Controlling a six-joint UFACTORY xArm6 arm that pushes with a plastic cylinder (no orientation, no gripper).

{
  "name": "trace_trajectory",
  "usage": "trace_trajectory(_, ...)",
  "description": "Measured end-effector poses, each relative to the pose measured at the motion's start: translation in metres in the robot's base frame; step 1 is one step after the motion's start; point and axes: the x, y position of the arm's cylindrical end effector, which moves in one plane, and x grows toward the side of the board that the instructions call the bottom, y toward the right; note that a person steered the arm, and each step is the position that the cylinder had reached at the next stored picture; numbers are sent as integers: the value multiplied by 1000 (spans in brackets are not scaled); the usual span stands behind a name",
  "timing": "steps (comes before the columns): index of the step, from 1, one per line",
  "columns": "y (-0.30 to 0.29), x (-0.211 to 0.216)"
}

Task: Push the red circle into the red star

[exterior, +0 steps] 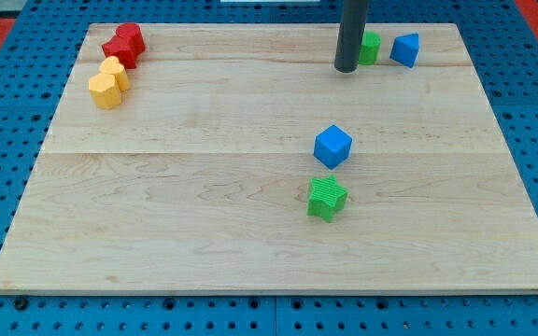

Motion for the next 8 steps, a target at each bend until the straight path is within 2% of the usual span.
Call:
trace_trajectory(1, -1, -1)
trace_trajectory(2, -27, -20)
trace_trajectory(3, -31, -64)
trace_trajectory(4, -66, -93)
trace_trajectory(5, -117, -94)
trace_trajectory(7, -312, -95)
trace_trajectory(8, -340, -88)
